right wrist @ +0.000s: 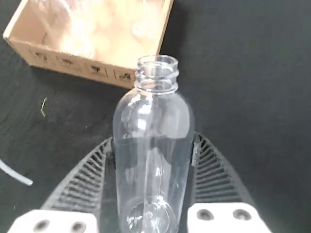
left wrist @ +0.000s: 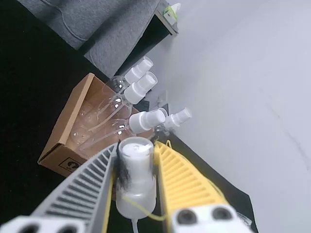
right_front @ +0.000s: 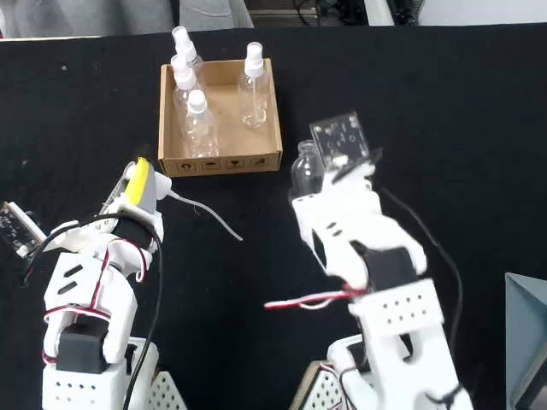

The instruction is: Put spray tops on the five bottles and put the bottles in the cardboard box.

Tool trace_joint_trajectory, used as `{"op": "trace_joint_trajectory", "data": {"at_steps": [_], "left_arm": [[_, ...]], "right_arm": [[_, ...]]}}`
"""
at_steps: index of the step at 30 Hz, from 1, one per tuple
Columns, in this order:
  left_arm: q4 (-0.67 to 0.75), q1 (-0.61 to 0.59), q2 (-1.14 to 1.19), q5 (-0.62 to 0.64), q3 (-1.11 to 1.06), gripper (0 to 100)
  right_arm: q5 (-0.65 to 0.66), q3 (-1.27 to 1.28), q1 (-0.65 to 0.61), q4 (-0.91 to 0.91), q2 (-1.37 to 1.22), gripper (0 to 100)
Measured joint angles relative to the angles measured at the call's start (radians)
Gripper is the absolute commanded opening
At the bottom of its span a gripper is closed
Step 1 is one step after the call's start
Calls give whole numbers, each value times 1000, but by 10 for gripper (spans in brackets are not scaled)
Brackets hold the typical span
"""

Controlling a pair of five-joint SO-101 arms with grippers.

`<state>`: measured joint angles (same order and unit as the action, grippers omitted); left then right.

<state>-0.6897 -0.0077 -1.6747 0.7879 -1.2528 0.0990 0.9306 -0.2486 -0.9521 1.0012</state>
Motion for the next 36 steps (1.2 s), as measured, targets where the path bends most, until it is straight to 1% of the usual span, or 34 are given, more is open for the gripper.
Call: {"op": "trace_joint_trajectory", "data": {"at_steps": [3,10,13,20,29,34,36], "left_arm": [[0,0,0,0,0,30],[0,0,0,2,0,30],[0,-5,0,43,0,30],[0,-81,0,110,0,30],[0,-91,0,124,0,30],[0,-91,0,124,0,30],[0,-94,0,127,0,30]], "right_arm": [[2,37,2,35,48,100],[5,38,2,52,60,101],[5,52,2,63,60,101],[5,149,2,178,60,100],[5,150,0,198,60,101],[5,170,-58,199,60,101],[35,192,-86,199,60,101]]}}
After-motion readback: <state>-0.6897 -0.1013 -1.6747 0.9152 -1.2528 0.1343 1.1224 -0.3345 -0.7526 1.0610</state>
